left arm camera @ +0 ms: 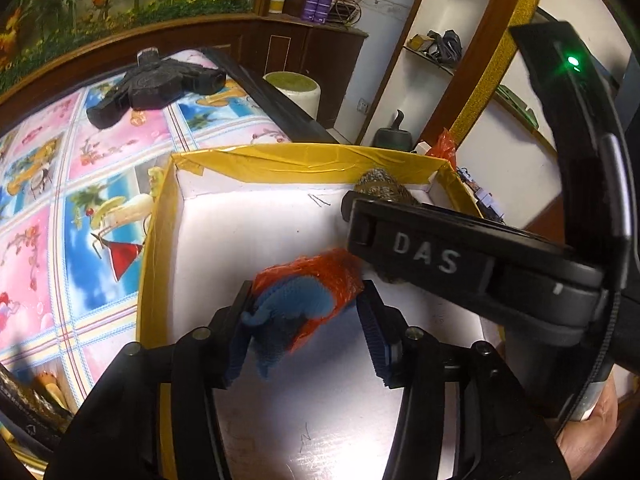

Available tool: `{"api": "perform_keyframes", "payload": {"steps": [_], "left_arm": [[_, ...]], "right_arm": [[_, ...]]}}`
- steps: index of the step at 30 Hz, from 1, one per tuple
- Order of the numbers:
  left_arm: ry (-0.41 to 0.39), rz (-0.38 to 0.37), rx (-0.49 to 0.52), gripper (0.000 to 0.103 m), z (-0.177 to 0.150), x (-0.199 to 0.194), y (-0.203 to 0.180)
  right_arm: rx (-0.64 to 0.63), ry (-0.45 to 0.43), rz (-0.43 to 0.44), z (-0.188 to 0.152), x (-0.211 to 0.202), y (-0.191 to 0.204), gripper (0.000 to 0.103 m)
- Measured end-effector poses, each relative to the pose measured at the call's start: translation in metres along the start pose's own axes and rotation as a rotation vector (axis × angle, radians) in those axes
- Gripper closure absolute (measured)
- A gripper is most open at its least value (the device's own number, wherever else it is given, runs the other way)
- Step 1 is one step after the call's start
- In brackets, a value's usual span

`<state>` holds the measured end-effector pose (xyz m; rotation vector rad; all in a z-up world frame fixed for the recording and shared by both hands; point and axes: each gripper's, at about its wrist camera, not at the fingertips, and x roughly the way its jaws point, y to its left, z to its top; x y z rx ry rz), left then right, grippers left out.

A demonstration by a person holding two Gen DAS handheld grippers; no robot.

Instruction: Organize soft objects

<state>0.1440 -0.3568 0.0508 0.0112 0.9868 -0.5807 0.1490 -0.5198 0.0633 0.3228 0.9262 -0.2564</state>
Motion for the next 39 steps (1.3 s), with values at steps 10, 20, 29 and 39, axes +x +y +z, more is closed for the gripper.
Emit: {"api": "perform_keyframes", "payload": {"steps": [10,20,29,39], "left_arm": [[-0.003,-0.051,-0.058,0.047,-0.002,-0.010,0.004],[-0.046,-0.017,-0.023,0.046,-0.005,-0.046,-0.012],[-0.075,0.076,0.013,0.046,-0.034,-0.083,-0.002],[-0.108,0.137,0.081,0.046,-0.076,-0.130,0.022]], "right_arm": [[-0.002,-0.070,-0.001,-0.021,-0.054,-0.007,0.015],[0.047,-0.200,0.071,-0.070,-0.133,-0.012,0.011],[0.059,-0.253,0.139,-0.128,-0.162,0.001,0.011],[0.051,-0.267,0.193,-0.176,-0.181,0.025,0.009]]}}
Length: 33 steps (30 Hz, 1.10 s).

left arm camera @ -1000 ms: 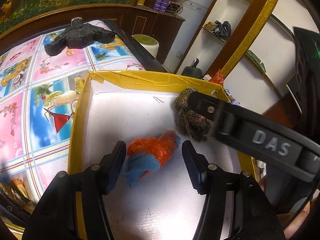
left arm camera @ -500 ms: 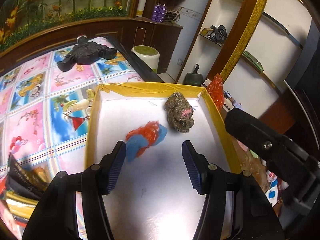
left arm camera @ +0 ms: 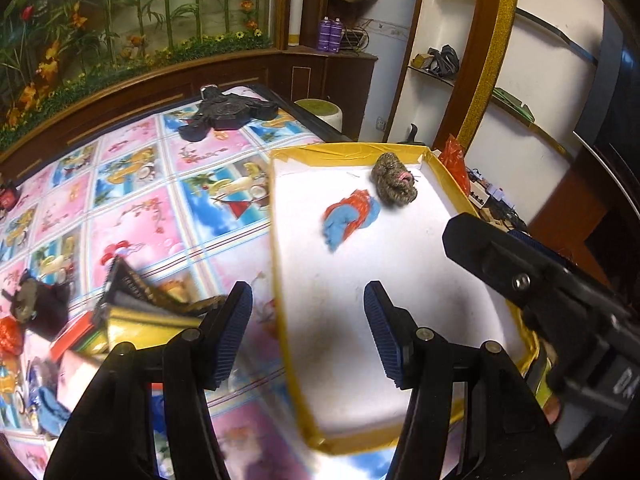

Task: Organize soft objects
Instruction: 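Withdraw both tools from the box back toward the pile of items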

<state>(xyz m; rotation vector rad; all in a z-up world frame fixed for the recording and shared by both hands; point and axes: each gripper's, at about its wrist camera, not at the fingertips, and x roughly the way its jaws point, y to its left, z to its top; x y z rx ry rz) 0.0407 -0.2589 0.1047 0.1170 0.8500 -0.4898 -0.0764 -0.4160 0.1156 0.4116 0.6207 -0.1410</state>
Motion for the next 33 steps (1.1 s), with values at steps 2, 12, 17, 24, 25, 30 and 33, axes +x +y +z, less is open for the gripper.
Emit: {"api": "perform_keyframes", "payload": {"steps": [2,12,17,24,25,30,33], "left_arm": [[-0.006,0.020,0.002,0.046,-0.008,-0.009,0.008],[-0.062,0.036,-0.021,0.046,-0.049,-0.046,0.046],[-0.075,0.020,-0.039,0.046,-0.075,-0.058,0.068],[-0.104,0.022,-0.078,0.046,-0.121,-0.085,0.115],[-0.106,0.032,-0.087,0.046,-0.127,-0.089,0.123],[-0.082,0.048,-0.115,0.046,-0.150,-0.101,0.158],[-0.034,0.039,-0.121,0.046,-0.167,-0.103,0.177]], "right_arm": [[-0.007,0.011,0.010,-0.005,-0.001,0.007,0.009],[-0.059,0.070,0.058,-0.026,0.010,0.038,0.009],[-0.096,0.097,0.083,-0.037,0.016,0.050,0.009],[-0.184,0.133,0.138,-0.059,0.025,0.080,0.009],[-0.195,0.139,0.147,-0.061,0.026,0.083,0.009],[-0.218,0.179,0.183,-0.073,0.039,0.096,0.009],[-0.237,0.201,0.187,-0.080,0.045,0.101,0.009]]}}
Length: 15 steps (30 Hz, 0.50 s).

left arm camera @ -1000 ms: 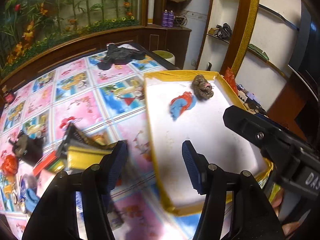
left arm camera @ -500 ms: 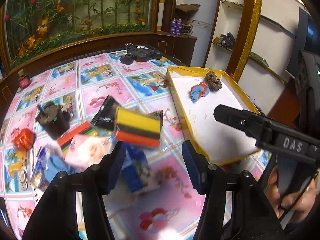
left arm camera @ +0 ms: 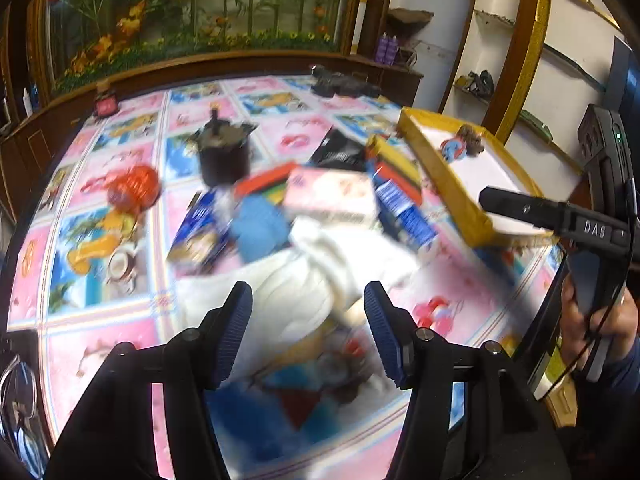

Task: Organize soft objects
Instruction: 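Withdraw both tools from the box back toward the pile of items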

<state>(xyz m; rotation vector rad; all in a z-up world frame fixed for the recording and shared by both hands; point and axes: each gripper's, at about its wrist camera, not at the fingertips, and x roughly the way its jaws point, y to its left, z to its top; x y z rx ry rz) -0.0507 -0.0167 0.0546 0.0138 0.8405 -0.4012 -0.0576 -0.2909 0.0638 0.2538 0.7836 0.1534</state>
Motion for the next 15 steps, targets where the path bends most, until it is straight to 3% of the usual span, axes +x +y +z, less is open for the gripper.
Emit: {"api": "perform_keyframes", "payload": {"steps": [6,15], "left_arm": [[0.068,-0.054,-0.024,0.046,-0.020,0.005,0.022],[0.047,0.038,0.019,0.046,-0.010,0.014,0.022]], "right_arm": [[-0.011,0.028,0.016,-0.003,0.012,0.008,0.009],[-0.019,0.039,0.019,-0.009,0.017,0.016,0.009]]}}
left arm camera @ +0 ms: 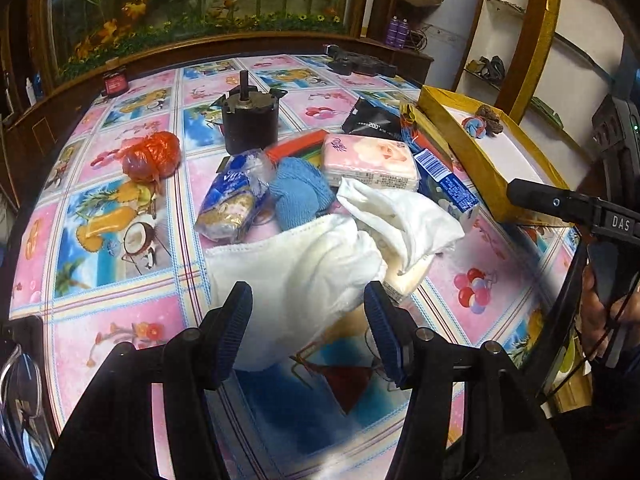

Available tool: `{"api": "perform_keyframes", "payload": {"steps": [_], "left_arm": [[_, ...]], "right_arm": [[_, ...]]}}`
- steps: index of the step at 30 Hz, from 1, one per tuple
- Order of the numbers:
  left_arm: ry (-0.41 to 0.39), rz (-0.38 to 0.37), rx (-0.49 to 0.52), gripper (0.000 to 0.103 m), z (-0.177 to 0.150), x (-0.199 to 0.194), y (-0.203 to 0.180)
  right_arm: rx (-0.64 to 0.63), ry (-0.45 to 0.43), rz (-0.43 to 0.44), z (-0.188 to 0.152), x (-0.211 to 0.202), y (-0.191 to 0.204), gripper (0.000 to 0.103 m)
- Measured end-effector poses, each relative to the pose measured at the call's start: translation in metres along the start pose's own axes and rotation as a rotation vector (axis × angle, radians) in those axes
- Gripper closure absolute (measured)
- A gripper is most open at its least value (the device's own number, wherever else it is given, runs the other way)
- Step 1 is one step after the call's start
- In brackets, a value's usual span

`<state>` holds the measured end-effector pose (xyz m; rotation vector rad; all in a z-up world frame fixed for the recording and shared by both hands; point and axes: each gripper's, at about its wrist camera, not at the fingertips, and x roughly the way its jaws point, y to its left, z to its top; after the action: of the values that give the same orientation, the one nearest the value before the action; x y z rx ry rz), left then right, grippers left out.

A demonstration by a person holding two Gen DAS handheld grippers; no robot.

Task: Organize soft objects
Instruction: 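Withdraw both tools from the box back toward the pile of items, then grasp a white towel with the left tool while the right tool grasps a white cloth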

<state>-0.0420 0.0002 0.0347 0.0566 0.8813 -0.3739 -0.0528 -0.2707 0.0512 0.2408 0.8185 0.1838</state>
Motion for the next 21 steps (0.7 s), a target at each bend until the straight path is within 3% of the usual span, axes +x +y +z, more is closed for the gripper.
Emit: {"api": "perform_keyframes", "payload": {"steps": [2,4,6,7,8,9,12,21], "left_arm": [[0.023,0.001,0.005,0.046,0.006,0.007,0.001],[0.063,-0.063,0.001,0.046,0.010,0.016,0.000],[0.078,-0.053,-0.010,0.049,0.012,0.025,-0.003],[0.076,-0.021,-0.017,0.058,0.012,0.030,-0.003],[0.079,-0.005,-0.030,0.086,0.011,0.032,-0.001],[0.079,-0.014,-0.044,0.091,0.010,0.032,0.001],[0.020,-0.079,-0.073,0.091,0.008,0.013,0.011],[-0.153,-0.114,-0.160,0.091,0.006,-0.031,0.035]], "right_arm": [[0.002,0.001,0.000,-0.001,0.001,0.001,0.009],[0.006,0.005,0.003,-0.001,0.003,0.002,0.009],[0.007,0.007,0.010,-0.001,0.004,0.003,0.009],[0.006,0.007,0.010,-0.001,0.004,0.004,0.009],[0.007,0.005,0.010,-0.001,0.003,0.004,0.009],[0.008,0.001,0.011,-0.001,0.002,0.004,0.009],[0.007,-0.006,0.010,-0.001,-0.001,0.003,0.009],[-0.084,-0.018,0.124,-0.006,0.002,0.034,0.009]]}}
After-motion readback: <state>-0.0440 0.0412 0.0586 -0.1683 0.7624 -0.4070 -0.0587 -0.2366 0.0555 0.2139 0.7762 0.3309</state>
